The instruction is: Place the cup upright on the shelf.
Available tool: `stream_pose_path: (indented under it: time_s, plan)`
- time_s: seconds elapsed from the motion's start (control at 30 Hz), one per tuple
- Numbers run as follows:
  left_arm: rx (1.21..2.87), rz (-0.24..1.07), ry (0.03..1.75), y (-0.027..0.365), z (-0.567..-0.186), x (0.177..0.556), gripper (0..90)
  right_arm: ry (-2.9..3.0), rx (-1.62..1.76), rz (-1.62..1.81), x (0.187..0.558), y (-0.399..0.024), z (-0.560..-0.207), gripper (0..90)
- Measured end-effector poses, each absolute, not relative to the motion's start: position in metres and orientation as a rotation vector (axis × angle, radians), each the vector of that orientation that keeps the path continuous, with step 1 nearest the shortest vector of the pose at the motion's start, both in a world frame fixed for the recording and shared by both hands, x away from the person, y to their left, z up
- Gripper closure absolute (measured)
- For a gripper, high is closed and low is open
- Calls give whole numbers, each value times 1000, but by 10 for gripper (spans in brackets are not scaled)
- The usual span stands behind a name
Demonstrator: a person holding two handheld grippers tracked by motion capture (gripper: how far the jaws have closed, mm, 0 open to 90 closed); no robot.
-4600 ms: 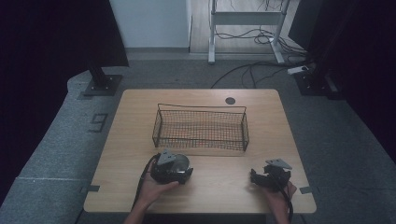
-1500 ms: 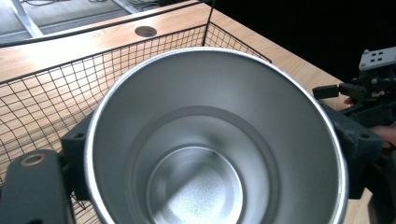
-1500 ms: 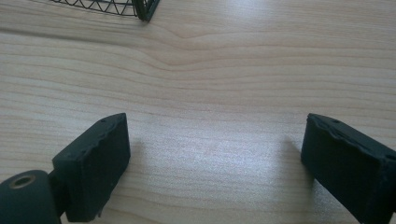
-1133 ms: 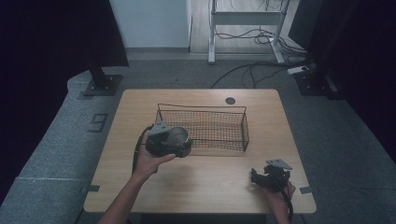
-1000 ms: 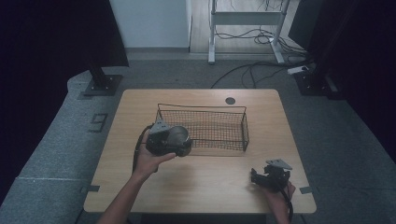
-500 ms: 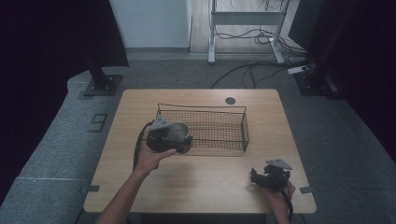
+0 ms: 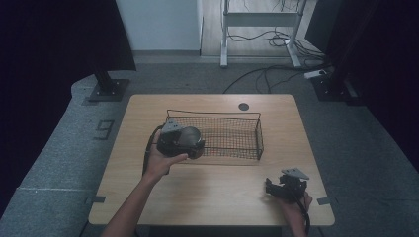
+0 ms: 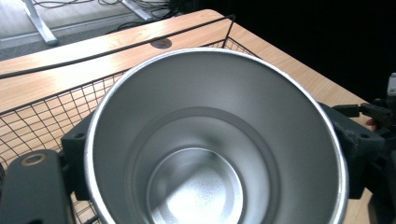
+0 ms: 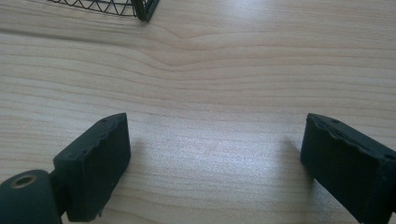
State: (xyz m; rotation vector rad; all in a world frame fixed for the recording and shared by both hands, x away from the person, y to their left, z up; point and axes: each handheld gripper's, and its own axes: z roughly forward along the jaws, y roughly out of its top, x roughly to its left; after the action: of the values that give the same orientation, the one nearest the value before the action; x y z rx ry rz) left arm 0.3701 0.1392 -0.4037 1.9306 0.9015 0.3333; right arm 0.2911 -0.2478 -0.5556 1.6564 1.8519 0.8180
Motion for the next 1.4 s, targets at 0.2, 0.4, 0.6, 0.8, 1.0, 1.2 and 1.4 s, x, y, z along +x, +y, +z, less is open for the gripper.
stream_pose_path:
  time_s: [0.2, 0.4, 0.6, 0.8, 1.0, 1.2, 1.4]
  plan:
    - [1937, 334, 909, 139, -404, 376, 147, 1855, 1656, 815, 291, -248, -555, 83]
    - [1921, 332, 920, 140, -400, 384, 147, 1852, 1656, 816, 291, -248, -556, 83]
    - [1920, 331, 927, 140, -398, 390, 148, 1853, 1654, 816, 291, -248, -556, 83]
    - [1920, 329, 929, 136, -398, 395, 148, 1851, 1654, 818, 291, -248, -556, 83]
    - [1924, 327, 930, 132, -398, 399, 147, 1850, 1654, 818, 291, -248, -556, 83]
    - [1930, 318, 940, 130, -400, 405, 148, 1851, 1654, 818, 291, -248, -556, 83]
    - [1927, 315, 953, 131, -401, 410, 148, 1851, 1654, 817, 291, -248, -556, 83]
